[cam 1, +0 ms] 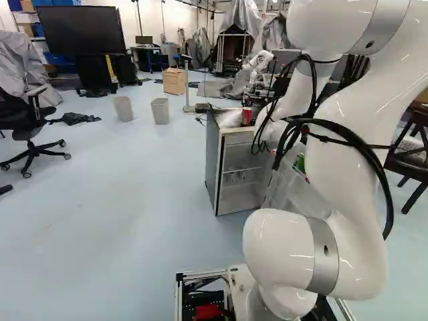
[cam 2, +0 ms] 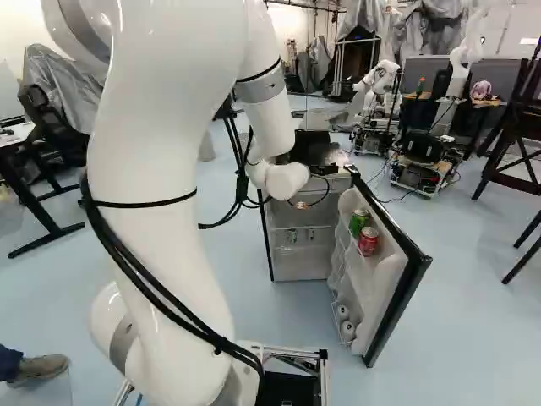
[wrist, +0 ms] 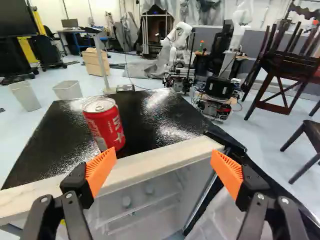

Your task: Grab a drink from the fridge

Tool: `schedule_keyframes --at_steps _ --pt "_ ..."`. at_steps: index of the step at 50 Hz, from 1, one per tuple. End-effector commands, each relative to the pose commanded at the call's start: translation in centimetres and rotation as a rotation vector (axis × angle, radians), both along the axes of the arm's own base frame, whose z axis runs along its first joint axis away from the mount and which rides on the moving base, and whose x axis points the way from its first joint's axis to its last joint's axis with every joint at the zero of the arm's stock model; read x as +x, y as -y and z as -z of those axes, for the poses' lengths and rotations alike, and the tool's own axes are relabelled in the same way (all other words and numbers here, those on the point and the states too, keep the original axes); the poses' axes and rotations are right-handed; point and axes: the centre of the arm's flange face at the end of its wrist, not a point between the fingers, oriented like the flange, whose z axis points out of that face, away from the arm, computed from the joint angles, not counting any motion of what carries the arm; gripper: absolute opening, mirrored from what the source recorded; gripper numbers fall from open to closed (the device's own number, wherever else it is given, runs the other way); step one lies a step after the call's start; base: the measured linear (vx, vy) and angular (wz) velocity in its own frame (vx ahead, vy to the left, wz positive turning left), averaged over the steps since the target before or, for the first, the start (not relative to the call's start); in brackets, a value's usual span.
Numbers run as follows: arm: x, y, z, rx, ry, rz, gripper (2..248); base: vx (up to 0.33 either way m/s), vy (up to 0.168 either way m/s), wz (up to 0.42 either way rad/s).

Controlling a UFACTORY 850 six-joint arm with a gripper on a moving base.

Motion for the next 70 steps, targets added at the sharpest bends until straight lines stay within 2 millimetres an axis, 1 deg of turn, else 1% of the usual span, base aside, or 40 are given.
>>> schedule_keyframes --at_steps 34,70 --pt "-4.0 4.7 -3.4 -0.003 0.044 0.154 247 0.0 0.0 0.0" --pt "-7.8 9.8 -6.0 0.059 -0.002 0.347 247 0.0 0.0 0.0"
